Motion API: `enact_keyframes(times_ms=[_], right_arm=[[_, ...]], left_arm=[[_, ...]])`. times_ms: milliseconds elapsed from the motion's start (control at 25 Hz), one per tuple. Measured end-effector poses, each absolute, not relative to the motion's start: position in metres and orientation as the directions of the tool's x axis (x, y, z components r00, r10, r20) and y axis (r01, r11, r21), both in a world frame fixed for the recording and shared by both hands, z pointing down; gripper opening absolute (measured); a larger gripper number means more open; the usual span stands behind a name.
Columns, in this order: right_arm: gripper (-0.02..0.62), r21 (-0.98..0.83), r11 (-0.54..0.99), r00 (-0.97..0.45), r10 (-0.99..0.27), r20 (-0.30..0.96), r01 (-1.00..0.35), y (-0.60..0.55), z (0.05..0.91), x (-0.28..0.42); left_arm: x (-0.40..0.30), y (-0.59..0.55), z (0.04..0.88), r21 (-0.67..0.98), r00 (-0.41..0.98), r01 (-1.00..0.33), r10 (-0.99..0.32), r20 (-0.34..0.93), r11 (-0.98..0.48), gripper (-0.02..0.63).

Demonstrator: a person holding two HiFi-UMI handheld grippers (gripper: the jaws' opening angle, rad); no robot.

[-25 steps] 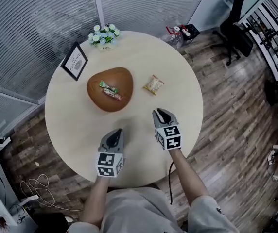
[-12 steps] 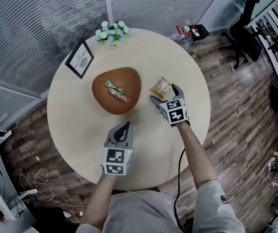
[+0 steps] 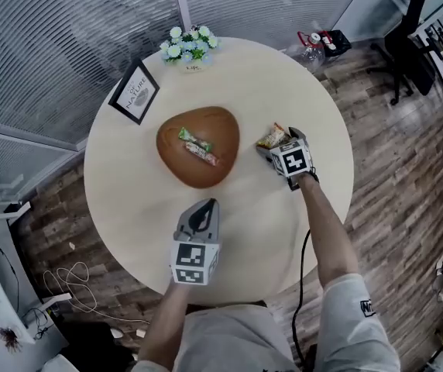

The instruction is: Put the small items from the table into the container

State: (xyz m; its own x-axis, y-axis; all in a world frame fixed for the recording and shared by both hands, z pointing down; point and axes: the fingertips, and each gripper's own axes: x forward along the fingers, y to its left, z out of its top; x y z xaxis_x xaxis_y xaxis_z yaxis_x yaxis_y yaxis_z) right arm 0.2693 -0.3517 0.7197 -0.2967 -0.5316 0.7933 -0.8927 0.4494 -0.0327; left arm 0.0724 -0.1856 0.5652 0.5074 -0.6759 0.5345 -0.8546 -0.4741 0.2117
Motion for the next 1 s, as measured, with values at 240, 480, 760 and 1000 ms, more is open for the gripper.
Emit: enact_keyframes(times_ms=[240, 480, 760, 1000], right_arm=[[0.491, -0.055, 0.438, -0.304, -0.523, 0.796, -0.897, -0.348, 0.729, 0.270], [0.359, -0.073, 0.427, -0.305, -0.506, 0.807, -0.901, -0.341, 0.725, 0.268], [0.304, -0.082, 0.446, -0.362, -0.591, 0.721, -0.891, -0.335, 0.676, 0.249], [0.304, -0.116, 0.555, -0.517, -0.650, 0.558, -0.824, -0.347, 0.590, 0.174]], left_arm=[[0.068, -0.188, 0.574, 0.212, 0.491, -0.865, -0.678, 0.547, -0.455, 0.006], [0.064, -0.187, 0.574, 0.209, 0.484, -0.869, -0.684, 0.545, -0.448, 0.006], [0.055, -0.177, 0.565, 0.203, 0.473, -0.877, -0.707, 0.526, -0.436, 0.006], [0.028, -0.175, 0.557, 0.210, 0.439, -0.897, -0.739, 0.511, -0.388, 0.006]])
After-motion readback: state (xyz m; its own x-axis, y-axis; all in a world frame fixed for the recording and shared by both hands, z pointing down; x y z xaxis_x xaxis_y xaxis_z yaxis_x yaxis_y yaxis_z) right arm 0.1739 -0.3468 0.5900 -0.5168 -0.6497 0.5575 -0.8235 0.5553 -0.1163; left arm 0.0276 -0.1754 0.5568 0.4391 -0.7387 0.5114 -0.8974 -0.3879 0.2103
